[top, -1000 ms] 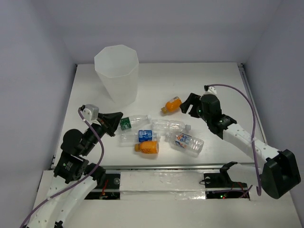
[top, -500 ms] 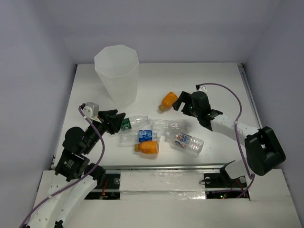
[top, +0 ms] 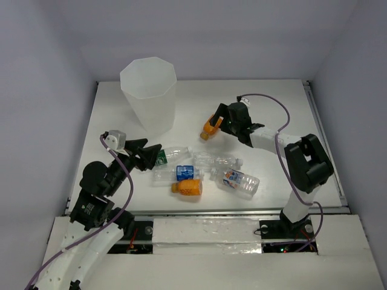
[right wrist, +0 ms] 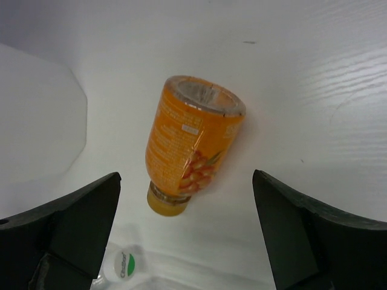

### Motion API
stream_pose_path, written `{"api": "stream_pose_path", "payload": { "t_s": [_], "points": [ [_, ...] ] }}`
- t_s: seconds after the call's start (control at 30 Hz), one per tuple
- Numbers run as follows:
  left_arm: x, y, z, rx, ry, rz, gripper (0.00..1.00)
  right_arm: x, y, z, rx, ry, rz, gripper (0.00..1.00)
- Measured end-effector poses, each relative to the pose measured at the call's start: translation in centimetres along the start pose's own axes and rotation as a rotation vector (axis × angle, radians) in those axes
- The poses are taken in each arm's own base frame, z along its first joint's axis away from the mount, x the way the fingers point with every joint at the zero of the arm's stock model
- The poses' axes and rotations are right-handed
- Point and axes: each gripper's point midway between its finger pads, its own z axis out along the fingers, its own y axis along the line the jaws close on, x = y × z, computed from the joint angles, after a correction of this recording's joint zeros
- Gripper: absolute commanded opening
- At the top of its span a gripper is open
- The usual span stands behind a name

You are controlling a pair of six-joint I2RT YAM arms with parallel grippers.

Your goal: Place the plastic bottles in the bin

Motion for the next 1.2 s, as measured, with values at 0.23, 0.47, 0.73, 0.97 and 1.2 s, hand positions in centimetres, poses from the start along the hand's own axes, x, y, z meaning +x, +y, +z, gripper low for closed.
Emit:
{"api": "stream_pose_path", "payload": {
  "t_s": [0.23, 0.47, 0.73, 0.97, 1.2],
  "points": [
    [0.2, 0.1, -0.1, -0.003, 0.009, -0.001, 0.56, 0.6, -0.7, 2.6, 0.065, 0.025, -0.002, 0.79],
    [-0.1, -0.1, -0.4, 0.003, -0.005, 0.001, 0.56, 1.2, -0.7, 3.7, 0.116, 0.081, -0.023, 0.93],
    [-1.5, -0.7, -1.9, 0.024, -0.069, 0.008, 0.55, 1.4, -0.8, 3.6, 0.172, 0.131, -0.046, 0.87],
    [-2.3, -1.3, -3.0, 0.045, -0.111, 0.012, 0.55, 2.0, -1.4, 4.2, 0.234, 0.183, -0.07, 0.83],
    [-2.8, -2.0, -4.1, 0.073, -0.142, 0.01, 0.55, 2.4, -1.5, 4.8, 0.275, 0.228, -0.1, 0.74]
  ]
}}
